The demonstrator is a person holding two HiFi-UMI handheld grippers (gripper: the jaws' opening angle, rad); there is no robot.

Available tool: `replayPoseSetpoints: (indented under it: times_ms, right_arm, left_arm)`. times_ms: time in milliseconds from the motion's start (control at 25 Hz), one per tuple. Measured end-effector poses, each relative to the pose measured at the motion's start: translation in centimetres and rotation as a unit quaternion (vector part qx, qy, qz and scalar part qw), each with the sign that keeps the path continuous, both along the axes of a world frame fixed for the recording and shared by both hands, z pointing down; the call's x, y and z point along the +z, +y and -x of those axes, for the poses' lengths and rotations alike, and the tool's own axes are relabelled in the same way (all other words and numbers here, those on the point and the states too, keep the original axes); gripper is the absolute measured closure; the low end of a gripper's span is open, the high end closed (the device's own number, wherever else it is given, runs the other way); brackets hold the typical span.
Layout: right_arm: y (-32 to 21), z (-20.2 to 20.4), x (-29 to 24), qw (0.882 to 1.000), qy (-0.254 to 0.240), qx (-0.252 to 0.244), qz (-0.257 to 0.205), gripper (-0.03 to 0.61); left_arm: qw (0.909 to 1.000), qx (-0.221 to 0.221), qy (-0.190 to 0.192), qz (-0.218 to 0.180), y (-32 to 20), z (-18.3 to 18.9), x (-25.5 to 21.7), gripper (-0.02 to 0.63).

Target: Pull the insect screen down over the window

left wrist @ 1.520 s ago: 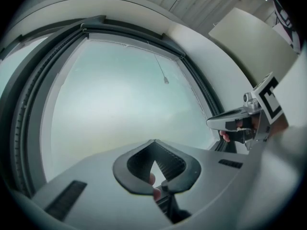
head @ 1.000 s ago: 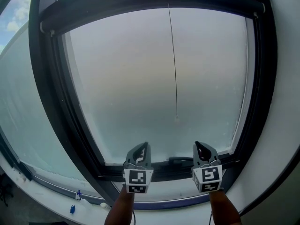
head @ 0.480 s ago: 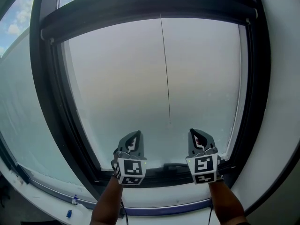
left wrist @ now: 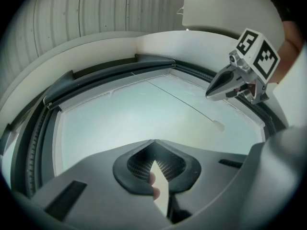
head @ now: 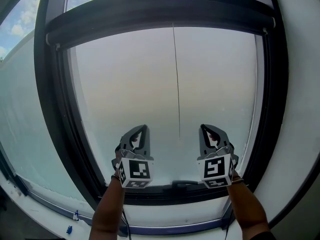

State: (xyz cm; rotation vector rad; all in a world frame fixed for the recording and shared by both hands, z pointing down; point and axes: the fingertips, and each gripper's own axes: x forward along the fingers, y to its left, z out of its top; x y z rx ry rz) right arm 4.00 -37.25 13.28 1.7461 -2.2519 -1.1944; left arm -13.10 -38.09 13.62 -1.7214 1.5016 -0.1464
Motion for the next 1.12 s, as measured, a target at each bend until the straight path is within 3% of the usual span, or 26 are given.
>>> replayPoseSetpoints:
  times_ms: [200,280,400,600,800,1120]
  right_arm:
    - [-0.1,1.1,-2.2,0.999,0.049,0.015,-0.011,0.575]
    - [-0.4,1.3,-3.3,0.997,0.071,0.028,-0.028,0.575]
    - [-0.7,1.4,-5.6,0.992,0.101,0.048,-0.06,0.575]
    - [-0.7,2.3,-8.8,0.981,0.151,0.072,-0.102,0.575]
    - [-0.4,2.7,-11.9,0.967,0.187,0.099,-0.141,0.575]
    - [-0.6,2.7,-17.2,0.94,0.244,0.149,-0.187,0.574]
  left_arm:
    - [0.9983,-0.042,-0.035,-0.022,-0.2,1.0,-2.3,0.611]
    - [0.9953,-0.059,-0.073,-0.022,-0.5,1.0,-3.4,0.611]
    - [0.9864,-0.089,-0.129,-0.05,-0.1,0.4,-6.3,0.611]
    - [0.9744,-0.119,-0.166,-0.094,0.8,-0.1,-11.2,0.611]
    - [0.9596,-0.153,-0.219,-0.087,-0.2,-0.1,-13.0,0.611]
    - [0.9352,-0.21,-0.253,-0.131,-0.4,-0.2,-18.4,0.609]
